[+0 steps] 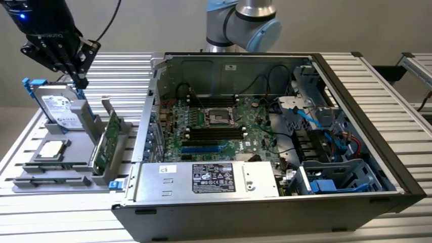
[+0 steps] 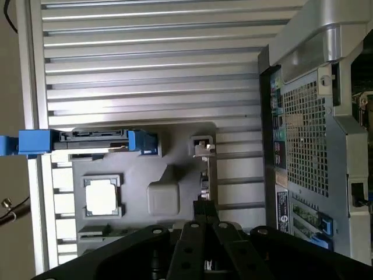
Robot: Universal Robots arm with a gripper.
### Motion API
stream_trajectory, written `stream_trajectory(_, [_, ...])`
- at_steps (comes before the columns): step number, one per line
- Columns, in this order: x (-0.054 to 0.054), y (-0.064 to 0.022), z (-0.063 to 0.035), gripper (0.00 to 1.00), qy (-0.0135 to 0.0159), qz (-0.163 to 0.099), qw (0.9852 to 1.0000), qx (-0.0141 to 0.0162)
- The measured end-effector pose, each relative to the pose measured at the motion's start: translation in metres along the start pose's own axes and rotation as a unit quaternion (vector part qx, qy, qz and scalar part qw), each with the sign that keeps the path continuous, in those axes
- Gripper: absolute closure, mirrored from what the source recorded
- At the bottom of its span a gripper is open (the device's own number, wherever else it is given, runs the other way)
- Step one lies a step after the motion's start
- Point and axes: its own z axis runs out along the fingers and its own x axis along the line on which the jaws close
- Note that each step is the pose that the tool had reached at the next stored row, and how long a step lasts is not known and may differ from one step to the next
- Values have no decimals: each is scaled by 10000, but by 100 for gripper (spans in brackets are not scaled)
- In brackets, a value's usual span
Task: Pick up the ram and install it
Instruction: 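Reach for the ram, then pick up the ram and move it above insertion slot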
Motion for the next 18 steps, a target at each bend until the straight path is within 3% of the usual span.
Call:
stream_trajectory(6, [161, -143, 3, 89, 2, 2, 10000, -54])
stream_trajectory(18, [484, -549, 83, 89, 8, 2, 10000, -59])
